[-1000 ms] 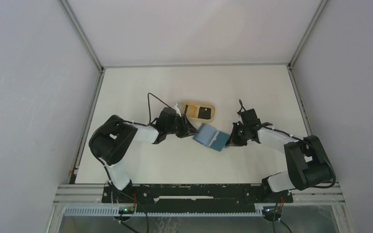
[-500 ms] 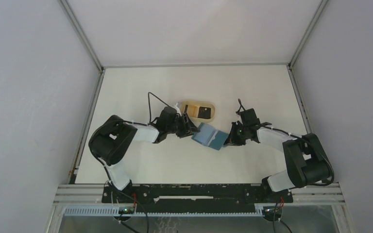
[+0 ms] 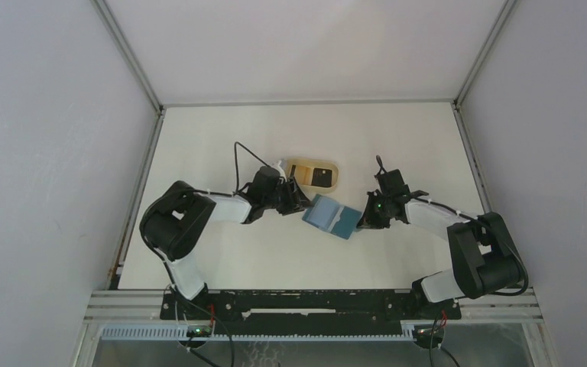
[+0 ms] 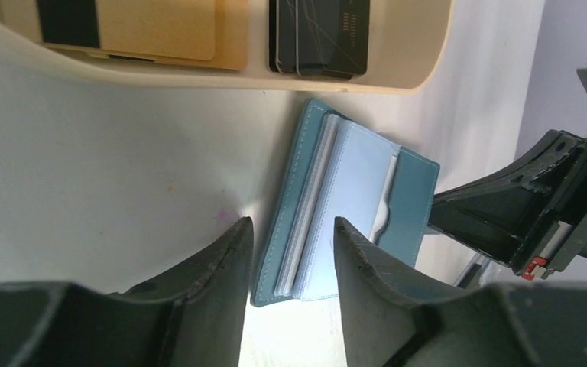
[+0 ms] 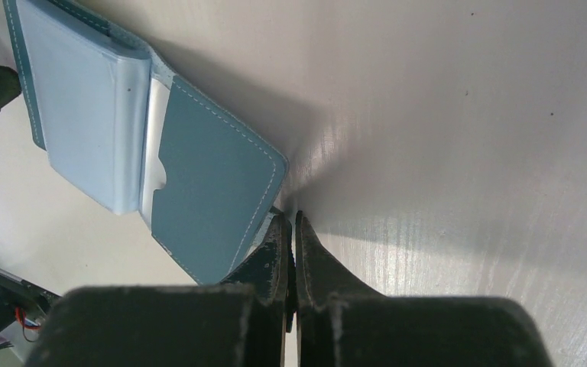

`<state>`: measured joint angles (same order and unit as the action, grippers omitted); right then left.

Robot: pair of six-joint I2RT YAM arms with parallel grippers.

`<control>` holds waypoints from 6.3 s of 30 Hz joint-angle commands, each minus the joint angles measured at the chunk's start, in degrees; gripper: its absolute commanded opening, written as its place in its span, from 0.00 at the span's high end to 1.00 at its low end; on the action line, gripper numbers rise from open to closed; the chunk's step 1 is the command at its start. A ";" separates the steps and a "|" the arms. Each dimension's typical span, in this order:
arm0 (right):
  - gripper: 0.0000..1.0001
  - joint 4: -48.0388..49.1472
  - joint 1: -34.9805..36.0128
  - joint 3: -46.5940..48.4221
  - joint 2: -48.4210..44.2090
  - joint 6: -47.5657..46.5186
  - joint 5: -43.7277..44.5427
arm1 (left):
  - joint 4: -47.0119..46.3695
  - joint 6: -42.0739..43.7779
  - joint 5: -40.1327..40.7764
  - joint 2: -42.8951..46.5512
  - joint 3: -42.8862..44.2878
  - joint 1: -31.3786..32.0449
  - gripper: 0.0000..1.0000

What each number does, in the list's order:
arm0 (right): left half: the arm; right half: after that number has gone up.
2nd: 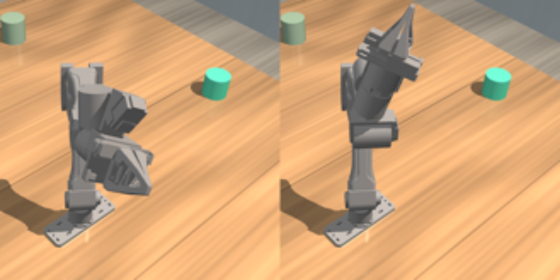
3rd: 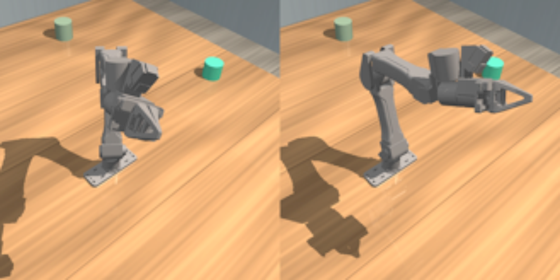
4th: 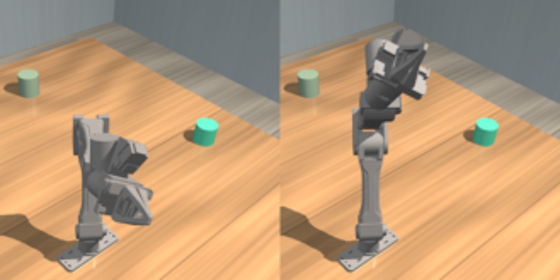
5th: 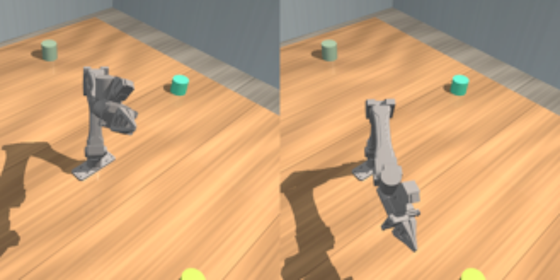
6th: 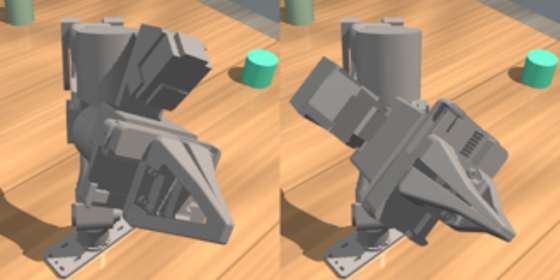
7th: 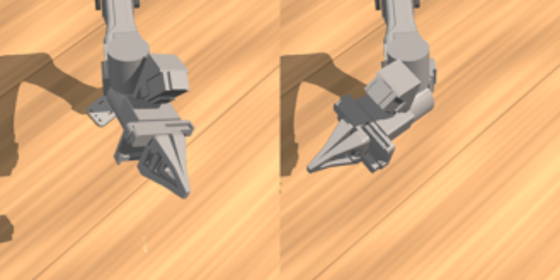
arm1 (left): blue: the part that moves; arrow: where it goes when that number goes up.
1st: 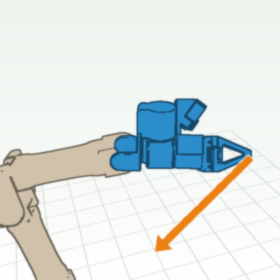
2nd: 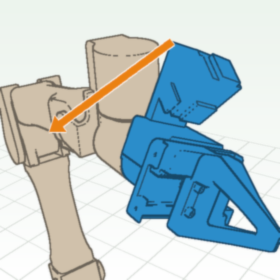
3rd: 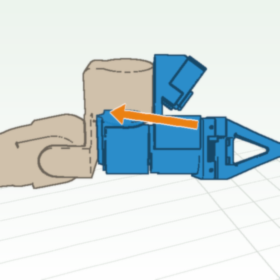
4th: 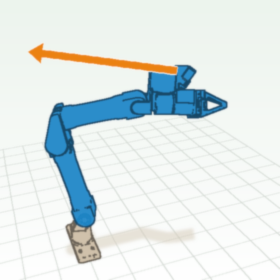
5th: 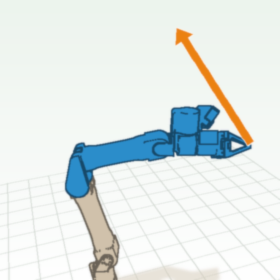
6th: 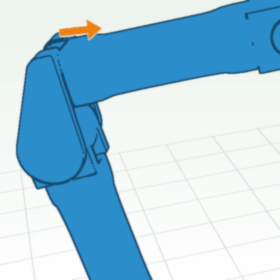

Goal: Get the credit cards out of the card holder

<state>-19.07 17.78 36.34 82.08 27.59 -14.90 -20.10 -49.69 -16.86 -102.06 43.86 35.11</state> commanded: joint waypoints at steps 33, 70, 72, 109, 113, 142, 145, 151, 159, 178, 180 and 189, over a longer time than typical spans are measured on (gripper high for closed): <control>0.24 2.92 0.30 -0.15 -4.64 -1.16 -5.28 | -22.70 -12.94 -4.80 4.34 -9.70 3.03 1.00; 0.12 17.08 9.09 -6.45 -7.92 13.35 -1.54 | 8.51 -0.67 16.11 20.21 -8.70 4.75 1.00; 0.14 17.40 9.18 -6.43 -7.30 13.26 -1.37 | 8.50 -0.67 16.01 20.26 -8.87 4.72 1.00; 1.00 31.19 9.95 -5.84 6.25 15.42 -6.18 | 0.22 -6.07 9.50 16.85 -10.66 4.78 0.73; 1.00 31.29 9.78 -5.84 6.50 15.19 -6.45 | 2.46 -5.39 10.39 17.04 -10.16 4.75 0.75; 1.00 31.33 9.60 -5.84 7.38 13.98 -7.72 | 4.81 -4.07 12.10 22.04 -13.52 1.02 0.71; 1.00 31.37 9.65 -5.84 7.48 13.98 -7.93 | 4.08 -4.42 11.31 21.48 -13.53 0.91 0.78; 1.00 31.20 9.60 -5.84 7.52 13.72 -8.02 | 4.30 -4.55 11.41 21.92 -13.75 0.66 0.80; 1.00 31.46 9.70 -5.84 8.11 13.76 -8.30 | 5.27 -3.92 11.42 23.40 -14.30 -0.31 0.78; 1.00 31.55 9.58 -5.84 8.27 13.43 -8.57 | 3.32 -3.85 7.55 20.16 -13.11 -0.45 0.99; 1.00 31.57 9.61 -5.84 8.35 13.38 -8.63 | 3.52 -3.75 7.74 20.45 -13.17 -0.43 1.00; 0.99 31.03 9.16 -5.82 7.21 12.88 -8.20 | 6.60 -2.21 8.30 22.27 -12.24 -0.44 1.00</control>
<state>12.27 27.33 29.54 89.69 42.46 -24.12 -14.55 -53.78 -8.12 -82.04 30.70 34.85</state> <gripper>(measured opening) 0.045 0.011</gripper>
